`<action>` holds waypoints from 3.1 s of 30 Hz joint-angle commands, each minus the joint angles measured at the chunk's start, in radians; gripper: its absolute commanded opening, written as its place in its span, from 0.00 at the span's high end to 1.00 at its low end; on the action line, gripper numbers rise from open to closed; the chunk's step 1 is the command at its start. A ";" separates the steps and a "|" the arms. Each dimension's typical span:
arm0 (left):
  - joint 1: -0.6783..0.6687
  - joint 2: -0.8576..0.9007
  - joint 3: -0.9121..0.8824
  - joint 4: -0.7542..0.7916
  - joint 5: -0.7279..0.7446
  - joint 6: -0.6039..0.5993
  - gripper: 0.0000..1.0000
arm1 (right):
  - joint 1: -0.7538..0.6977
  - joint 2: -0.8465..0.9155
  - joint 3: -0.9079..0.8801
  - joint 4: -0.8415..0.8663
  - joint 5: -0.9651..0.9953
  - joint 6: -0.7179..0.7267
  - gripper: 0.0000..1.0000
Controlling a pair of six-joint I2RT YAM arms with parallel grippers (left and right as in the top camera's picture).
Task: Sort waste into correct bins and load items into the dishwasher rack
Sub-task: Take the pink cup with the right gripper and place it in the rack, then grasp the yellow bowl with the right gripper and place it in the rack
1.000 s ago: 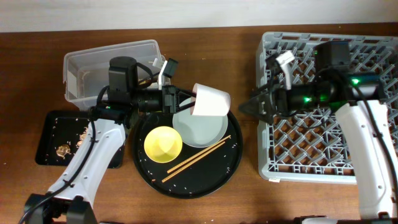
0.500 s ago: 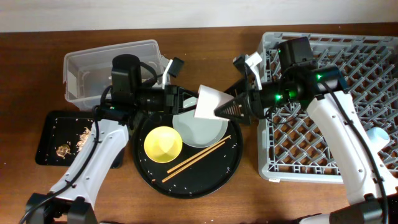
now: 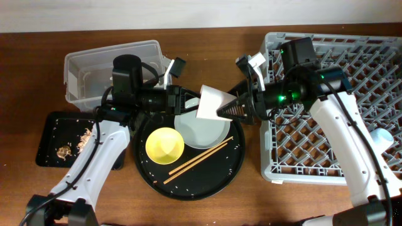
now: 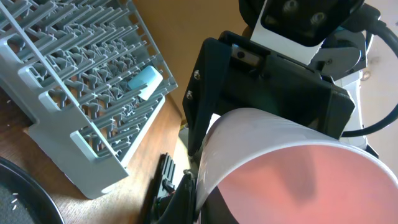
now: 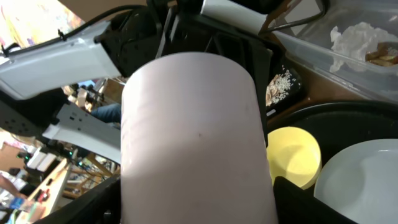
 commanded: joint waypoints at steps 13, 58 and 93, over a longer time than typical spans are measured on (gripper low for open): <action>-0.002 -0.008 0.006 -0.008 -0.026 0.155 0.64 | 0.007 -0.002 -0.002 -0.048 0.182 -0.011 0.45; 0.070 -0.139 0.006 -0.961 -1.154 0.589 0.45 | -0.551 0.160 0.119 -0.331 0.899 0.344 0.13; 0.352 -0.140 0.006 -1.110 -1.309 0.365 0.20 | 0.577 0.548 0.111 0.137 0.971 0.803 0.96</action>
